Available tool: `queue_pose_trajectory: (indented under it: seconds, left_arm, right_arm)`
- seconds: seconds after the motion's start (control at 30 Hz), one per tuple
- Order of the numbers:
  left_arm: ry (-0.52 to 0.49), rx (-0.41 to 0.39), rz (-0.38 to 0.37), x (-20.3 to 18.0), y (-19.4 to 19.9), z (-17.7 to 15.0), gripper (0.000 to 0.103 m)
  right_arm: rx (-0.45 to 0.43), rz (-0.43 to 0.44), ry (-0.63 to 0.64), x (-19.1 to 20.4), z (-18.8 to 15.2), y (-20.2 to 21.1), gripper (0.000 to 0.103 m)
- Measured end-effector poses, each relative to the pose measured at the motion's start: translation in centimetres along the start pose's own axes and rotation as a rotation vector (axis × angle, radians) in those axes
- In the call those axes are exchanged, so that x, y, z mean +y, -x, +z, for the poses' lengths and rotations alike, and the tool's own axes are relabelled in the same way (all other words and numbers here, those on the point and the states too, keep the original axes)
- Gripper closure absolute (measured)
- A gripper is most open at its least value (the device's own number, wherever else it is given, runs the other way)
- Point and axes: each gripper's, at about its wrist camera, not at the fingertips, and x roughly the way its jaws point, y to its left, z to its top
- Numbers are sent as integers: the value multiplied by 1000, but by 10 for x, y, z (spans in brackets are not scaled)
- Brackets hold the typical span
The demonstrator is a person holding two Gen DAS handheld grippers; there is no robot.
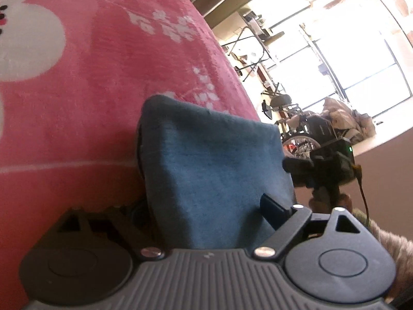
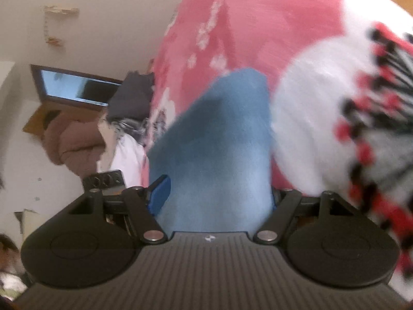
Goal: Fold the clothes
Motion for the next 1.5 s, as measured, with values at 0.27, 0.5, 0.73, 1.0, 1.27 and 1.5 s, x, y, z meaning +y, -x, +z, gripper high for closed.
queue_pose_trajectory:
  seconds: [0.27,0.5,0.73,1.0,1.27,1.5]
  left_arm:
    - [32,19,-51,4,-6,-9,24]
    - [67,-20,-16,-7,-13,2,27]
    - [128,-56,-29,-9,9,4,34]
    - [137,-117,-24,-12,21,30,34]
    - [103,-184,34,-16,43,85,36]
    - [-2,-237,149,-65,102,164,37]
  right_arm:
    - [21,83,-4,-6,-23,10,34]
    - [37,19,61,9,-12,-10,58]
    - [-31,49,74,31,-13,5,72]
    - [-61,62,66,46,17,-3,72]
    - [-122,86,81,69,68,-25,74]
    - [-177,123,163,134,133,-35,75]
